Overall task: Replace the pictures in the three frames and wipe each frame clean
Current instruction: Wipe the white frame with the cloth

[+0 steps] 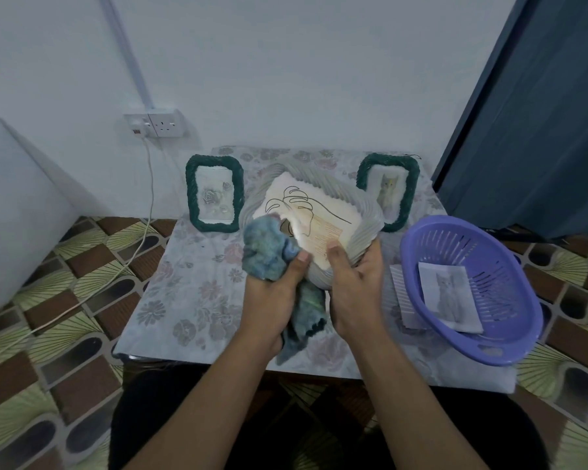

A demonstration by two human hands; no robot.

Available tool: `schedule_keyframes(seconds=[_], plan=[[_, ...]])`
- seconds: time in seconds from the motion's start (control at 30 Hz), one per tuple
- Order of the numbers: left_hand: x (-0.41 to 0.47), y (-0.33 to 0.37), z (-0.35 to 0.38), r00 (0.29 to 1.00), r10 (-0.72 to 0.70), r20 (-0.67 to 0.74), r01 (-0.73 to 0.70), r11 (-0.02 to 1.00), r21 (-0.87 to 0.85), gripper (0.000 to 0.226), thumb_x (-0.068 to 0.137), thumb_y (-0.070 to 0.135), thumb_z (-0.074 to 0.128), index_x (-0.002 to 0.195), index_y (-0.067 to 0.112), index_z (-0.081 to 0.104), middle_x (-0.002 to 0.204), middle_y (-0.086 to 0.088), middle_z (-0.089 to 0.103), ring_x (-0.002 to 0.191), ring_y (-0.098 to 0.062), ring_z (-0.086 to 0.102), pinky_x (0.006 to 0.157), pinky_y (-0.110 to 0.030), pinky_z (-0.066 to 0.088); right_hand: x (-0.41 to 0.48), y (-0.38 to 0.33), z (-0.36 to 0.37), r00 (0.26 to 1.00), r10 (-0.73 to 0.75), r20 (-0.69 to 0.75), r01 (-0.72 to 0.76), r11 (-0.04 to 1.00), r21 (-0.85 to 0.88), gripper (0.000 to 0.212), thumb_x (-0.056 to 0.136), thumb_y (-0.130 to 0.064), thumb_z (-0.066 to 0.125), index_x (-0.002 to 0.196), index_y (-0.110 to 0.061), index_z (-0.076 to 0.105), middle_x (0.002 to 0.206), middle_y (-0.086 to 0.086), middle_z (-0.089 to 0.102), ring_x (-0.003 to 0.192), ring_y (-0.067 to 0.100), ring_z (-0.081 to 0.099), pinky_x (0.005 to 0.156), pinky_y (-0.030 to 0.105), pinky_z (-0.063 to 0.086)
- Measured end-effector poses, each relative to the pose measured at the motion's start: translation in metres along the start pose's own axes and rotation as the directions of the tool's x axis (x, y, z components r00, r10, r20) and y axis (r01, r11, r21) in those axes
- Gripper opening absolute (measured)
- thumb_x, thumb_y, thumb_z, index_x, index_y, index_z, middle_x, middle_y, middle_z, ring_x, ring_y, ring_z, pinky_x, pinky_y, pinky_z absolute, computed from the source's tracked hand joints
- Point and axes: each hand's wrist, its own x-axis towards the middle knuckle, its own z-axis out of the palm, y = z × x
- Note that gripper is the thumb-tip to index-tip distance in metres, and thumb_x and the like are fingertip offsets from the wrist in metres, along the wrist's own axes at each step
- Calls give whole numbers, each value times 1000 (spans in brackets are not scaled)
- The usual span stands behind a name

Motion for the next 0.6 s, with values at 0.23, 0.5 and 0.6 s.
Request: schedule_keyframes(seconds=[0.23, 0.5, 0.6], plan=[[15, 1, -7, 983, -21, -185, 24, 1000, 14, 22, 97, 34, 60, 116, 26, 66, 106, 4, 75, 100, -15, 71, 89, -37, 57, -10, 4, 5, 999, -21, 33, 23, 998, -59, 48, 97, 6, 53, 141, -13, 45, 129, 2, 65, 120, 16, 63, 106, 45, 49], [10, 5, -11, 988, -149, 45, 151, 988, -34, 35, 93, 20, 64, 128, 18, 58, 114, -5, 73, 103, -21, 70, 85, -37, 58, -2, 5, 2, 1000, -18, -1, 18, 998, -54, 45, 97, 2, 55, 138, -14, 48, 128, 5, 66, 119, 20, 64, 105, 51, 49], [8, 6, -13, 980, -162, 112, 162, 987, 3, 39, 87, 12, 68, 125, 10, 59, 117, -14, 70, 104, -25, 70, 83, -36, 58, -1, 5, 2, 1000, -29, -9, 28, 998, -55, 48, 92, -9, 60, 138, -15, 48, 128, 4, 66, 120, 22, 63, 105, 54, 48]])
